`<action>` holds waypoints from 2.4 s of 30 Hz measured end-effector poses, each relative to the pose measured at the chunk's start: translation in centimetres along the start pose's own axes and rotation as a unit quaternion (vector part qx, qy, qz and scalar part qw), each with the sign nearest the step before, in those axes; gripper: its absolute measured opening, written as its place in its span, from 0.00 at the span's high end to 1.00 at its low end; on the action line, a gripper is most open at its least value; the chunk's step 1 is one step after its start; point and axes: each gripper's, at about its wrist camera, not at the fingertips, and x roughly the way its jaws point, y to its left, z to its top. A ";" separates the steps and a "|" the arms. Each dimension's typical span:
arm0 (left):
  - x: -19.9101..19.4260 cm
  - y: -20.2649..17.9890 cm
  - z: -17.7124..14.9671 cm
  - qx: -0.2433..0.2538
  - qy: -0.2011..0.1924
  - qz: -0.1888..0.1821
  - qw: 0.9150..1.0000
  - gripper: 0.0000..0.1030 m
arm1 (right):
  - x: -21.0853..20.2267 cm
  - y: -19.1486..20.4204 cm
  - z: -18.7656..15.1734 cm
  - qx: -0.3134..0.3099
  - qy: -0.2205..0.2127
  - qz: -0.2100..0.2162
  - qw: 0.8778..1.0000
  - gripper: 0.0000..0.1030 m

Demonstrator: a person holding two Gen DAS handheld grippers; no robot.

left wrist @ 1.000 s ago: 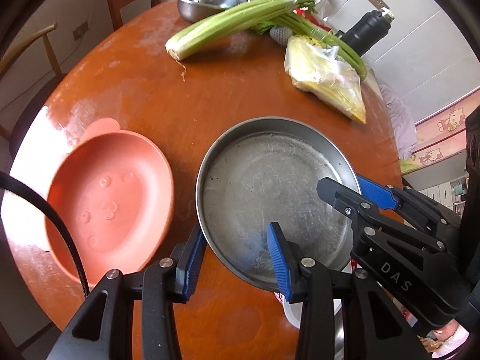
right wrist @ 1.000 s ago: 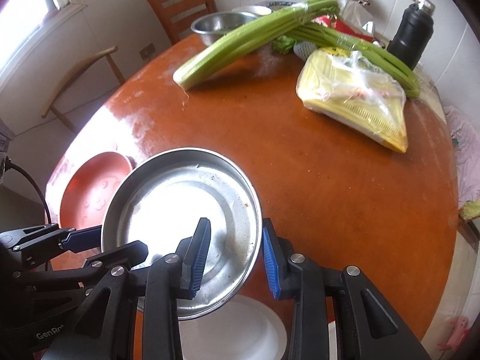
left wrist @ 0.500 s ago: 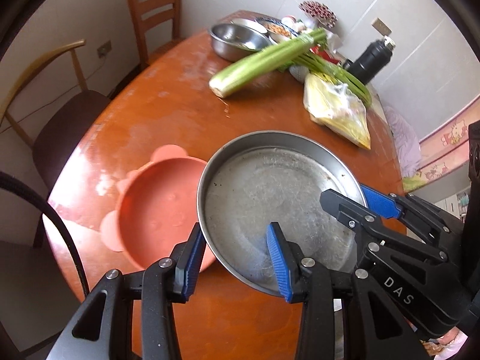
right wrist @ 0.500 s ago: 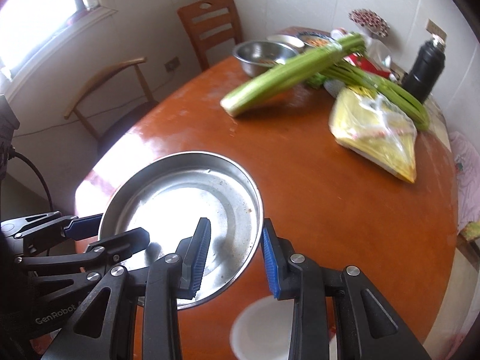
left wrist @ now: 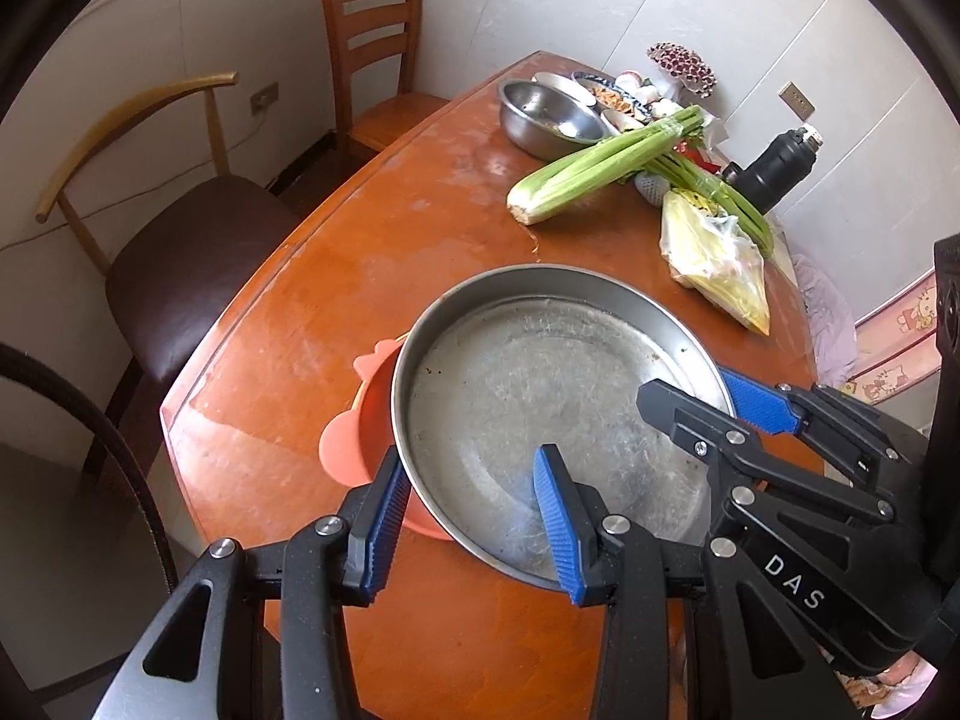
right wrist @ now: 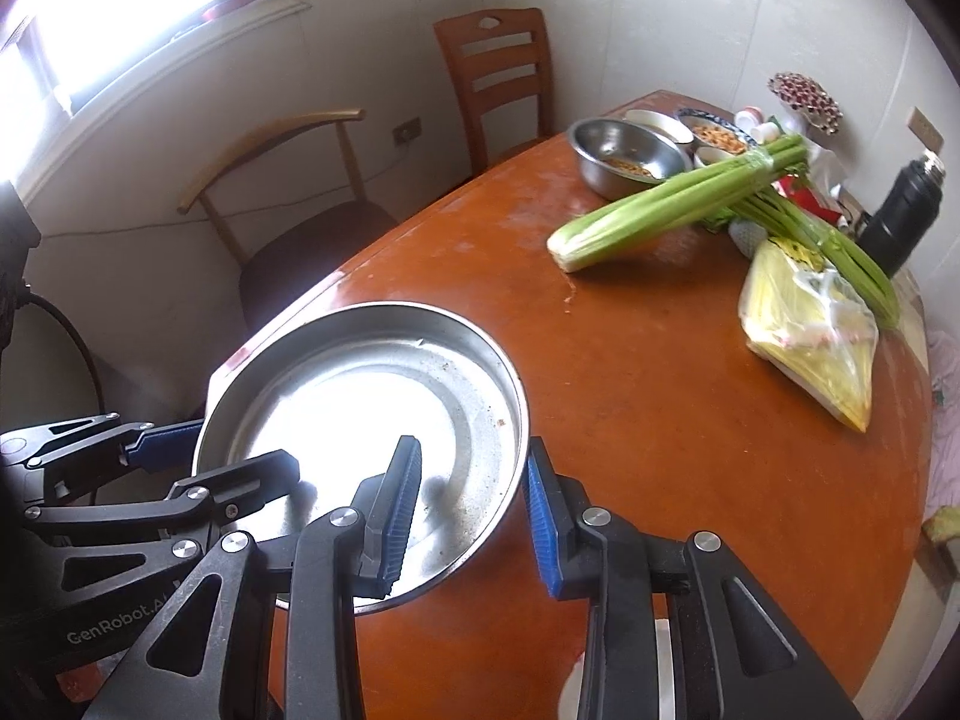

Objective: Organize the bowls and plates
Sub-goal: 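Carry the grey pan with the left tool over the pink plate, then lower the grey pan onto the pink plate and open the left tool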

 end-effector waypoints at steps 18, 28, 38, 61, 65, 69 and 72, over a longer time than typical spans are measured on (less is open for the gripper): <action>4.8 2.5 -1.6 -0.022 0.050 0.010 0.998 0.59 | 5.5 0.7 -0.8 -0.013 0.051 0.009 0.999 0.65; 7.7 2.9 -1.6 -0.031 0.074 0.026 0.996 0.59 | 8.6 0.2 -0.7 -0.015 0.080 0.020 0.996 0.65; 9.1 2.6 -1.2 -0.029 0.080 0.041 0.996 0.59 | 10.6 -0.4 -0.5 -0.014 0.093 0.025 0.995 0.65; 10.0 2.1 -0.4 -0.022 0.083 0.059 0.995 0.59 | 11.8 -1.2 -0.3 0.010 0.097 0.030 0.995 0.65; 9.9 2.1 -0.3 -0.021 0.083 0.060 0.995 0.59 | 11.8 -1.1 -0.3 0.011 0.096 0.029 0.995 0.65; 9.7 2.4 -0.2 -0.023 0.080 0.060 0.995 0.59 | 11.7 -1.3 -0.2 0.013 0.094 0.028 0.995 0.65; 9.6 2.5 -0.1 -0.024 0.078 0.061 0.995 0.59 | 11.5 -1.3 -0.1 0.015 0.090 0.030 0.995 0.65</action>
